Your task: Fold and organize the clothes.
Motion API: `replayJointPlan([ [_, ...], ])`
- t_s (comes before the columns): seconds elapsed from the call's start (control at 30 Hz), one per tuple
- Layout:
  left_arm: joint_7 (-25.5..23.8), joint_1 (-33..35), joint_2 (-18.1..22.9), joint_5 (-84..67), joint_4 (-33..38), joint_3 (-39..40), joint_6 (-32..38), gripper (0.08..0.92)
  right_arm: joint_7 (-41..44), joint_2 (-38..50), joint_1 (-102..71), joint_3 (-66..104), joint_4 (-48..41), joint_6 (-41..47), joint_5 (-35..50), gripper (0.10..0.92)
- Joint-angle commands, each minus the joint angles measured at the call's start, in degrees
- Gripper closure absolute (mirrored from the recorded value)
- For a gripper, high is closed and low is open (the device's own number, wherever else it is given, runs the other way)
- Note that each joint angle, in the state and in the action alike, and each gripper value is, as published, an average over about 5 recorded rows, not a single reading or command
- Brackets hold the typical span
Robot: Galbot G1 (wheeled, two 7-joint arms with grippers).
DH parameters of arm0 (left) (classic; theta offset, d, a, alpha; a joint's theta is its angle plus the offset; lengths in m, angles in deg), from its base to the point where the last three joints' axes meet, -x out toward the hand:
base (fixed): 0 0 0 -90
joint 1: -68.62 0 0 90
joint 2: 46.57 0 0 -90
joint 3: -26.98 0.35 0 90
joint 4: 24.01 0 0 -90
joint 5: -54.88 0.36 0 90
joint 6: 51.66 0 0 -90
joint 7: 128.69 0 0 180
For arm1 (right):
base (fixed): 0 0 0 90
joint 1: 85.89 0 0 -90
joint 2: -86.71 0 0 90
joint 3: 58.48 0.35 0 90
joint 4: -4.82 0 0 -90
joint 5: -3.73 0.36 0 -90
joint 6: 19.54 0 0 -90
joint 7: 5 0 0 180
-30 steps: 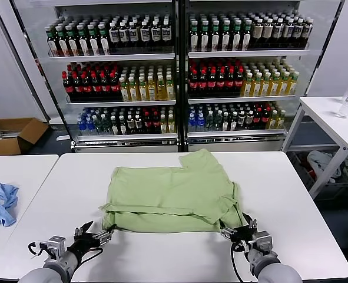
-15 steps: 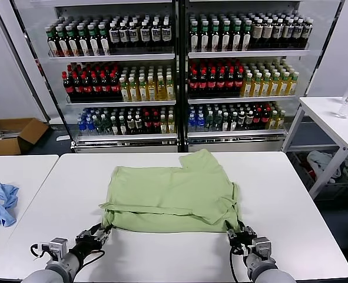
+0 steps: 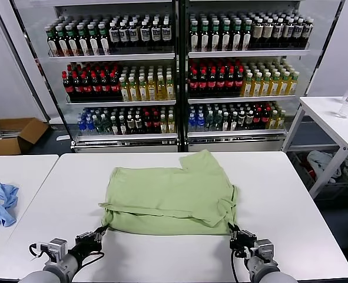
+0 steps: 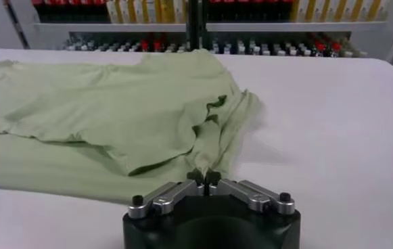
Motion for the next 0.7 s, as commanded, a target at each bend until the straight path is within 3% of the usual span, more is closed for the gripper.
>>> replayJointPlan([
  [0.03, -0.7, 11.2, -1.01, 1.97, 10.63, -6.51, -0.5, 0.919, 1.46, 1.45, -7.72, 2.39, 7.12, -1.04, -1.72, 0.904],
  [0.3, -0.75, 25.15, 0.49, 6.52, 12.9, -10.62, 1.31, 0.919, 2.49, 1.91, -17.08, 5.29, 11.6, -1.48, -3.58, 0.904],
  [0.5, -1.59, 28.37, 0.38, 7.36, 12.64, -12.42, 1.68, 0.919, 2.39, 0.78, -22.16, 6.63, 13.42, -1.71, -4.77, 0.904],
  [0.7, -3.12, 26.96, -0.2, 6.06, 10.28, -13.21, 1.58, 0.919, 2.75, 0.96, -23.34, 8.19, 14.02, 0.82, -4.04, 0.901],
])
